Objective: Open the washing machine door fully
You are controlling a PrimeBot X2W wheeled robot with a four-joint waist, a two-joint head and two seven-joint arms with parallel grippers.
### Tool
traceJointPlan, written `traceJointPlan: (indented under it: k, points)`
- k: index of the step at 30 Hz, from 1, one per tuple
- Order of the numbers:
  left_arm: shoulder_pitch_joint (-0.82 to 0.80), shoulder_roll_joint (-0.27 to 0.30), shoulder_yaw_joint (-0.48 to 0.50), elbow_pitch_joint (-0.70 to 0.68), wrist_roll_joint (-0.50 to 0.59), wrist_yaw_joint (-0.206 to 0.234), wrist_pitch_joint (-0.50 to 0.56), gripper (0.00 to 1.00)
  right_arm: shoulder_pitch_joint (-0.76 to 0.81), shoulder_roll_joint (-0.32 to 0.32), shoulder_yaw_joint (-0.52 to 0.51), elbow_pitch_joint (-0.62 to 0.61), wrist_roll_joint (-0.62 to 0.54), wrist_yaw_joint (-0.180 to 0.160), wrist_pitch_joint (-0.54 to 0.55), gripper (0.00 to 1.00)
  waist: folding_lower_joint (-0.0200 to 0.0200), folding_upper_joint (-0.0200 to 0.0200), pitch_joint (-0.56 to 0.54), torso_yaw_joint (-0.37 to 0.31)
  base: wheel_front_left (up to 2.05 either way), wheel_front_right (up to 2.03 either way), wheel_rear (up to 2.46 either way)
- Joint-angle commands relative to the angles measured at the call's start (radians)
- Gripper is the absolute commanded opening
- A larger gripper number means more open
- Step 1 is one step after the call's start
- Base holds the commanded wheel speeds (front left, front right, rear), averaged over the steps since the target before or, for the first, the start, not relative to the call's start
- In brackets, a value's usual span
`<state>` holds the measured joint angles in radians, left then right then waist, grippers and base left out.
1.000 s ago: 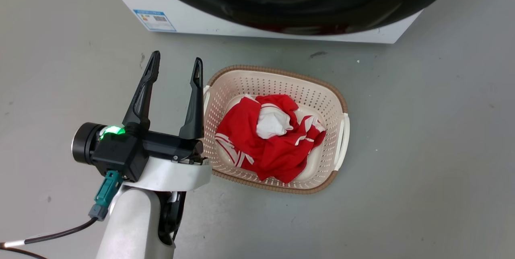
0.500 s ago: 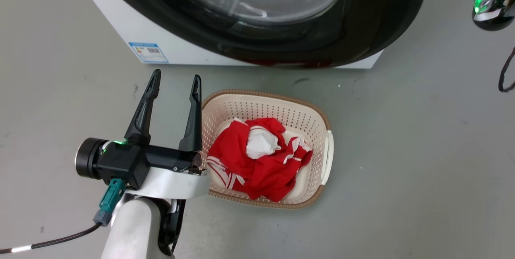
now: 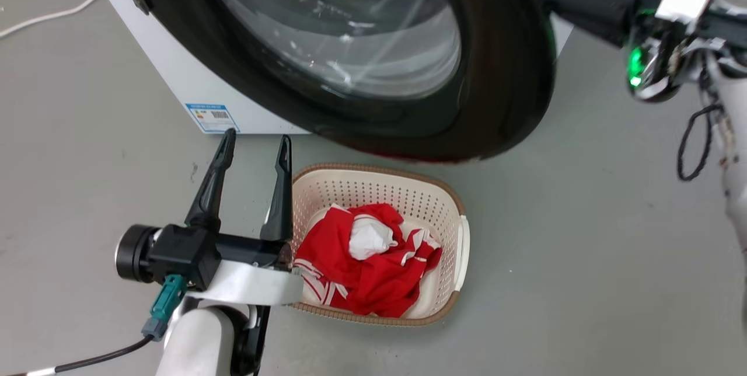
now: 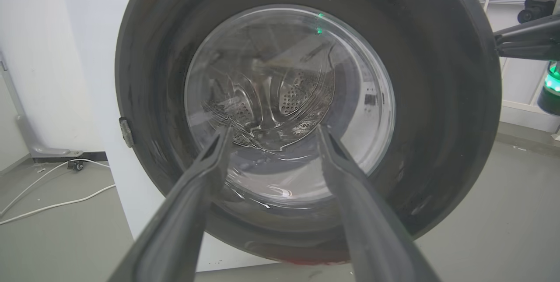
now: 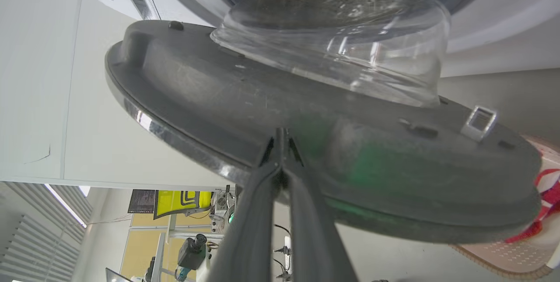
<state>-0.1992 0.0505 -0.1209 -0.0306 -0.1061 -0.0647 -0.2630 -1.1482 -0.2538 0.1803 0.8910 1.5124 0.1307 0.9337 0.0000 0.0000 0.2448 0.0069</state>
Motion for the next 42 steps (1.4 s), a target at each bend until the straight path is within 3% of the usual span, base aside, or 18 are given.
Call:
traceJointPlan:
  k: [1, 14, 26, 37, 42]
  points:
    - [0.016, -0.001, 0.003, 0.004, 0.0, -0.003, -0.002, 1.0, 0.031, 0.013, 0.007, -0.011, 0.009, 0.0, 0.022, 0.0, 0.0, 0.0, -0.016, -0.005, 0.0, 0.0, 0.0]
    - [0.076, -0.001, 0.008, 0.016, -0.001, 0.002, -0.002, 1.0, 0.189, 0.05, 0.034, -0.113, 0.073, 0.0, 0.201, 0.0, 0.0, 0.0, -0.107, -0.019, 0.0, 0.0, 0.0]
    - [0.132, -0.001, 0.004, 0.033, -0.005, 0.005, -0.002, 1.0, 0.378, 0.129, 0.114, -0.304, 0.089, 0.0, 0.272, 0.0, 0.0, 0.0, -0.18, -0.001, 0.0, 0.0, 0.0]
    - [0.156, -0.001, -0.001, 0.039, 0.009, 0.001, -0.002, 1.0, 0.505, 0.188, 0.197, -0.469, 0.112, 0.0, 0.245, 0.0, 0.0, 0.0, -0.204, 0.038, 0.0, 0.0, 0.0]
    - [0.168, -0.001, 0.001, 0.04, 0.016, -0.001, -0.002, 1.0, 0.543, 0.194, 0.2, -0.511, 0.098, 0.0, 0.164, 0.0, 0.0, 0.0, -0.213, 0.048, 0.0, 0.0, 0.0]
